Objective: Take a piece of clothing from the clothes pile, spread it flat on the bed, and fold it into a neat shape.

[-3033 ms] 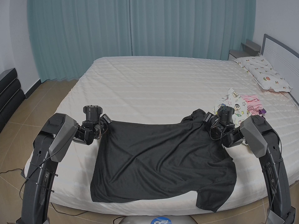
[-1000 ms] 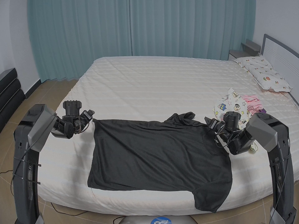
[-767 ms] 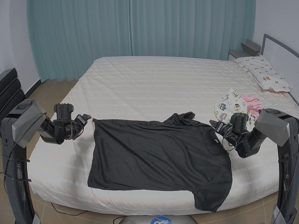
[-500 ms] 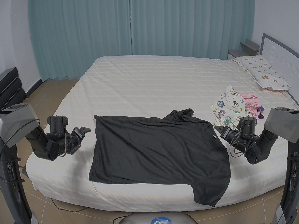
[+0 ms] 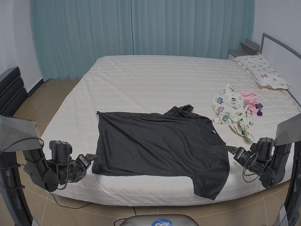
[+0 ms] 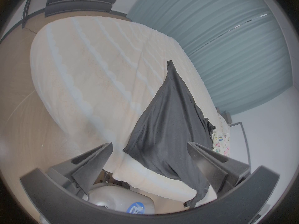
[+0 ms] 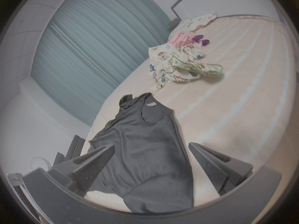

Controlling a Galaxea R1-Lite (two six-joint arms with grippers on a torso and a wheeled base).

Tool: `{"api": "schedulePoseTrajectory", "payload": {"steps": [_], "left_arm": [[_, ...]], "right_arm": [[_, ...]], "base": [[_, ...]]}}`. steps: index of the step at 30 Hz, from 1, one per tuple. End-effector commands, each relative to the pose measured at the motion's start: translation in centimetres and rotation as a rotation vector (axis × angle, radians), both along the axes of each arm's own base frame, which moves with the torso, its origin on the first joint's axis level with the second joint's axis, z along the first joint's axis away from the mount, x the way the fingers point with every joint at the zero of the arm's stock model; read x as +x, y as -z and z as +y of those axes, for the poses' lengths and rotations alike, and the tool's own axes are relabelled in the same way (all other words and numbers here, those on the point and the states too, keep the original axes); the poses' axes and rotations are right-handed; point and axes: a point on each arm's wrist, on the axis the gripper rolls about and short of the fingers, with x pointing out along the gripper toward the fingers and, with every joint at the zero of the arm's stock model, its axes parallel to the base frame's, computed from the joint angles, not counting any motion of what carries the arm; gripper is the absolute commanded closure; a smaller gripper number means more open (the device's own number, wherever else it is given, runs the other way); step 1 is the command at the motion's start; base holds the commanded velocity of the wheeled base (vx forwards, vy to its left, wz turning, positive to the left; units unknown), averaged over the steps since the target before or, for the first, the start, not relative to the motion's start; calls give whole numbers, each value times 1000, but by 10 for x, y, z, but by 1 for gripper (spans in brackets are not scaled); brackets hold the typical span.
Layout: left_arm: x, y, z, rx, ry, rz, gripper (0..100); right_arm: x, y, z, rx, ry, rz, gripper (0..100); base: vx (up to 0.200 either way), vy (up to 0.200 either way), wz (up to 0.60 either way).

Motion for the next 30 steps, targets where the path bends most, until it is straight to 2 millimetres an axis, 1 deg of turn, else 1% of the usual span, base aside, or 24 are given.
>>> {"api": "schedulePoseTrajectory", "payload": {"steps": [1, 4, 11, 15, 19, 20, 24, 28, 30], "left_arm": [[-4, 19, -17, 44, 23, 16, 0], [-2, 22, -21, 49, 25, -10, 0], [-1, 26, -23, 55, 31, -9, 0], [0, 30, -23, 95, 55, -7, 0], [2, 32, -23, 117, 37, -12, 0], [5, 33, -24, 122, 31, -16, 100], [2, 34, -24, 130, 25, -6, 100], [0, 37, -21, 173, -25, 4, 100], [-5, 38, -20, 187, -35, 22, 100]], "right_arm": [[-6, 12, -1, 12, -7, 53, 0], [-6, 12, 1, 13, -16, 55, 0], [-6, 12, 2, 13, -17, 55, 0], [-6, 13, 2, 13, -19, 56, 0], [-6, 13, 2, 13, -19, 55, 0], [-6, 13, 3, 13, -20, 55, 0], [-6, 13, 4, 13, -25, 56, 0], [-7, 14, 4, 13, -25, 62, 0], [-8, 16, 5, 11, -28, 70, 0]], "base": [[0, 0, 0], [0, 0, 0], [0, 0, 0], [0, 0, 0], [0, 0, 0], [0, 0, 0], [0, 0, 0], [0, 0, 0], [0, 0, 0]]}}
